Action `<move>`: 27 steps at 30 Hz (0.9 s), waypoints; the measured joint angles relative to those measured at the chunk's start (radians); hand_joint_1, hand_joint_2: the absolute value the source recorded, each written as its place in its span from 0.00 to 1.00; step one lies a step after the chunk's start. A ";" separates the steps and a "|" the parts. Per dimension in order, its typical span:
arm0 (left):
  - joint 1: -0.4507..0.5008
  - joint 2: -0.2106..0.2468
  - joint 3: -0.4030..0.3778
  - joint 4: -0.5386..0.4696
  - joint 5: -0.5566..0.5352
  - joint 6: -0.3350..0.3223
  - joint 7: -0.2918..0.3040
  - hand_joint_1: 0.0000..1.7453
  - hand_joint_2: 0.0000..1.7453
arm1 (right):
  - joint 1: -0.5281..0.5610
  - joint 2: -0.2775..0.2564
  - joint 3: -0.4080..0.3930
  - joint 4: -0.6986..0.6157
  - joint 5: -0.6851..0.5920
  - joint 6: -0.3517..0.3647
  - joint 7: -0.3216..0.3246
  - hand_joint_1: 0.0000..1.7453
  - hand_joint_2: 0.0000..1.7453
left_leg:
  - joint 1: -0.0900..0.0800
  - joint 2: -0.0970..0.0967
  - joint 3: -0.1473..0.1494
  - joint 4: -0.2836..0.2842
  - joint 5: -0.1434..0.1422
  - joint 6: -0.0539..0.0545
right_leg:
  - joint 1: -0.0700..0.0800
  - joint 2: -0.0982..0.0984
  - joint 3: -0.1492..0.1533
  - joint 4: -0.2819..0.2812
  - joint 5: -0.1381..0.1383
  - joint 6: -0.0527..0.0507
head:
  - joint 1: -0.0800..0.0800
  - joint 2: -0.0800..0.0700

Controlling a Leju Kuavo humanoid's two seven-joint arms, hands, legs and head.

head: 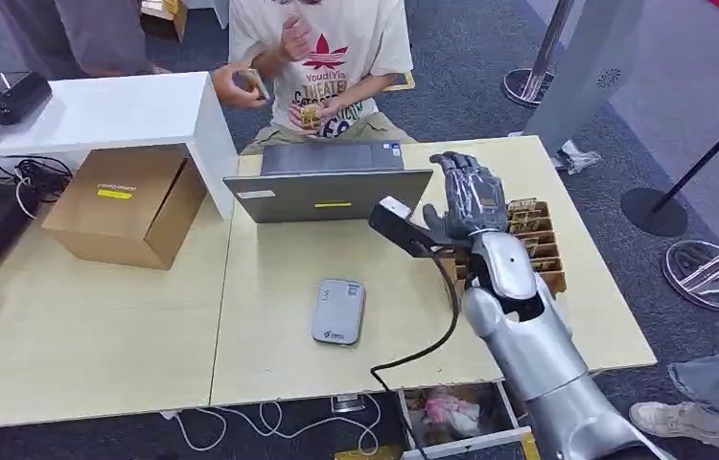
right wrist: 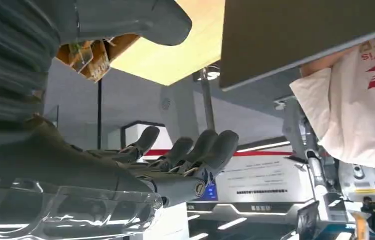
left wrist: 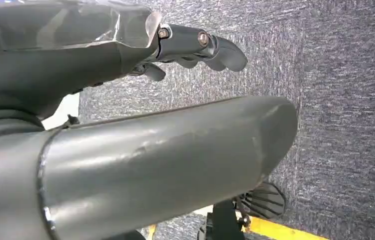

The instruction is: Pass the card to the sensor for recognition and then transmit it.

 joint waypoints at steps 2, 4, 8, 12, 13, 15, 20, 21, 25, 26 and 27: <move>0.000 0.000 0.000 0.000 0.000 0.000 0.000 0.00 0.00 | 0.018 -0.005 0.000 -0.018 -0.001 -0.002 0.012 0.29 1.00 | 0.000 0.000 0.000 0.000 0.000 0.000 | 0.000 0.000 0.000 0.000 0.000 0.000 | 0.000 0.000; 0.000 0.000 0.000 0.000 0.000 0.000 0.000 0.00 0.00 | 0.040 -0.011 0.000 -0.040 0.000 -0.005 0.032 0.30 1.00 | 0.000 0.000 0.000 0.000 0.000 0.000 | 0.000 0.000 0.000 0.000 0.000 0.000 | 0.000 0.000; 0.000 0.000 0.000 0.000 0.000 0.000 0.000 0.00 0.00 | 0.095 -0.018 -0.010 -0.087 0.013 -0.016 0.062 0.33 1.00 | 0.000 0.000 0.000 0.000 0.000 0.000 | 0.000 0.000 0.000 0.000 0.000 0.000 | 0.000 0.000; 0.000 0.000 0.000 0.000 0.002 0.000 0.000 0.00 0.00 | 0.145 -0.019 -0.029 -0.129 0.030 -0.017 0.085 0.39 1.00 | 0.000 0.000 0.000 0.000 0.000 0.000 | 0.000 0.000 0.000 0.000 0.000 0.000 | 0.000 0.000; 0.000 0.000 0.000 0.000 0.003 0.000 0.000 0.00 0.00 | 0.156 -0.019 -0.036 -0.140 0.033 -0.017 0.088 0.39 1.00 | 0.000 0.000 0.000 0.000 0.000 0.000 | 0.000 0.000 0.000 0.000 0.000 0.000 | 0.000 0.000; 0.000 0.000 0.000 0.000 0.006 0.000 0.000 0.00 0.00 | 0.177 -0.019 -0.046 -0.155 0.035 -0.018 0.090 0.46 1.00 | 0.000 0.000 0.000 0.000 0.000 0.000 | 0.000 0.000 0.000 0.000 0.000 0.000 | 0.000 0.000; 0.001 0.000 0.008 0.000 0.016 0.000 0.000 0.00 0.00 | 0.217 -0.021 -0.074 -0.179 0.047 -0.018 0.096 0.44 1.00 | 0.000 0.000 0.000 0.000 0.000 0.000 | 0.000 0.000 0.000 0.000 0.000 0.000 | 0.000 0.000; 0.002 0.000 0.009 0.000 0.018 0.000 -0.002 0.00 0.00 | 0.223 -0.021 -0.078 -0.182 0.047 -0.018 0.096 0.48 1.00 | 0.000 0.000 0.000 0.000 0.000 0.000 | 0.000 0.000 0.000 0.000 0.000 0.000 | 0.000 0.000; 0.002 0.000 0.016 0.000 0.023 0.000 -0.008 0.00 0.00 | 0.239 -0.021 -0.101 -0.184 0.046 -0.018 0.097 0.53 1.00 | 0.000 0.000 0.000 0.000 0.000 0.000 | 0.000 0.000 0.000 0.000 0.000 0.000 | 0.000 0.000; 0.002 0.000 0.017 0.000 0.024 0.000 -0.009 0.00 0.00 | 0.242 -0.021 -0.107 -0.184 0.045 -0.018 0.097 0.53 1.00 | 0.000 0.000 0.000 0.000 0.000 0.000 | 0.000 0.000 0.000 0.000 0.000 0.000 | 0.000 0.000; 0.002 0.000 0.018 0.000 0.024 0.000 -0.009 0.00 0.00 | 0.246 -0.021 -0.115 -0.184 0.043 -0.019 0.096 0.55 1.00 | 0.000 0.000 0.000 0.000 0.000 0.000 | 0.000 0.000 0.000 0.000 0.000 0.000 | 0.000 0.000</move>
